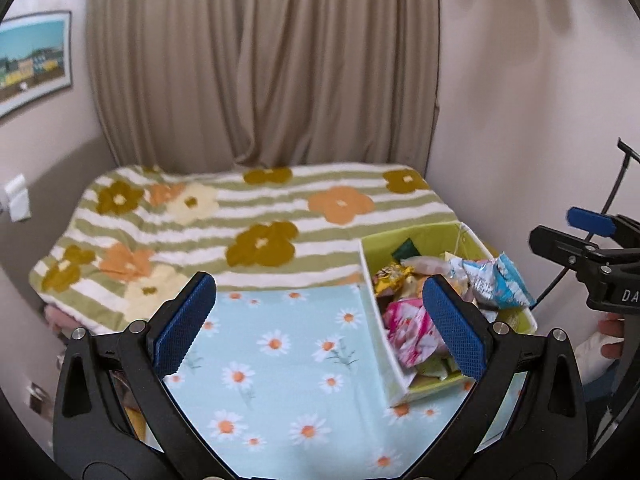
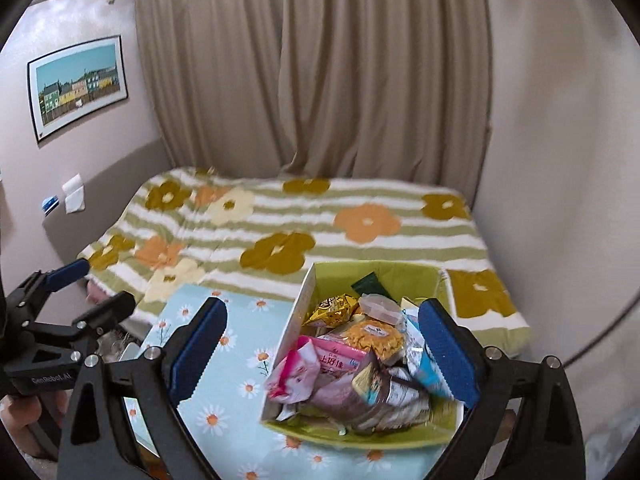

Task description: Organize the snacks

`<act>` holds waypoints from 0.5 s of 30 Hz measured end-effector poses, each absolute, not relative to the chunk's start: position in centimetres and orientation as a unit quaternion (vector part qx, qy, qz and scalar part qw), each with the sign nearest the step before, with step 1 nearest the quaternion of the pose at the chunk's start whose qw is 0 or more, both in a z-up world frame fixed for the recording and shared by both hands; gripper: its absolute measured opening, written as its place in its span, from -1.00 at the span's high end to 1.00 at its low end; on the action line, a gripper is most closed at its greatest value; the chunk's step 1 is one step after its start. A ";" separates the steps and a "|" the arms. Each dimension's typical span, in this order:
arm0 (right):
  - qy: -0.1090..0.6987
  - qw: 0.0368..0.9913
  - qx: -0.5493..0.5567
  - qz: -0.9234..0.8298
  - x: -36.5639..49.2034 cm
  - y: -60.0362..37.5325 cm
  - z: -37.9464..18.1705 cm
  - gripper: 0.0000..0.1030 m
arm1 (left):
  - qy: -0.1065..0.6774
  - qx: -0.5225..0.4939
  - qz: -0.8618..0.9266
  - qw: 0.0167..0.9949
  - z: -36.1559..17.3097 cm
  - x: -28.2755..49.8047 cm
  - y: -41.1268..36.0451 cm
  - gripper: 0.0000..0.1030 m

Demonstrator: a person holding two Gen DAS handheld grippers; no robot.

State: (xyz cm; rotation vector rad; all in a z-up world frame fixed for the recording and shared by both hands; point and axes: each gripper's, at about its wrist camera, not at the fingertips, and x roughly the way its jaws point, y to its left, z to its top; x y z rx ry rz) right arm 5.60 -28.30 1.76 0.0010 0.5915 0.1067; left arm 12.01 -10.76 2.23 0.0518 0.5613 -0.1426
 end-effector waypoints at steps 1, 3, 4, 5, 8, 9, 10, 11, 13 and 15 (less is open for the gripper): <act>0.282 0.958 0.000 0.044 4.6 -27.8 1.8 -0.93 | 0.271 0.028 -0.067 0.960 2.3 11.0 -10.3 -0.99; 0.266 0.964 0.002 0.025 2.2 -26.9 1.7 -0.99 | 0.260 0.026 -0.064 0.963 2.4 8.9 -9.1 -0.99; 0.264 0.964 0.003 0.017 1.3 -26.4 1.6 -0.99 | 0.257 0.021 -0.065 0.964 2.4 8.0 -8.4 -0.99; 0.261 0.965 0.002 0.013 0.7 -26.2 1.5 -0.99 | 0.256 0.017 -0.065 0.964 2.4 7.4 -8.0 -0.99; 0.256 0.966 -0.004 -0.010 -1.2 -25.6 1.1 -0.99 | 0.249 0.007 -0.066 0.966 2.3 5.3 -6.7 -0.99; 0.253 0.967 -0.006 -0.013 -1.9 -25.2 1.0 -0.99 | 0.247 0.006 -0.064 0.967 2.2 4.8 -6.3 -0.99; 0.251 0.968 -0.007 -0.014 -2.3 -25.0 0.9 -0.99 | 0.245 0.006 -0.062 0.967 2.1 4.3 -6.0 -0.99; 0.250 0.968 -0.008 -0.016 -2.5 -24.8 0.9 -0.99 | 0.244 0.003 -0.061 0.968 2.0 3.9 -5.6 -0.99; 0.247 0.969 -0.010 -0.015 -3.0 -24.3 0.8 -0.99 | 0.245 -0.003 -0.061 0.968 1.9 3.5 -5.1 -0.99; 0.246 0.969 -0.010 -0.014 -3.4 -24.0 0.7 -0.99 | 0.242 -0.007 -0.061 0.968 1.9 2.9 -4.7 -0.99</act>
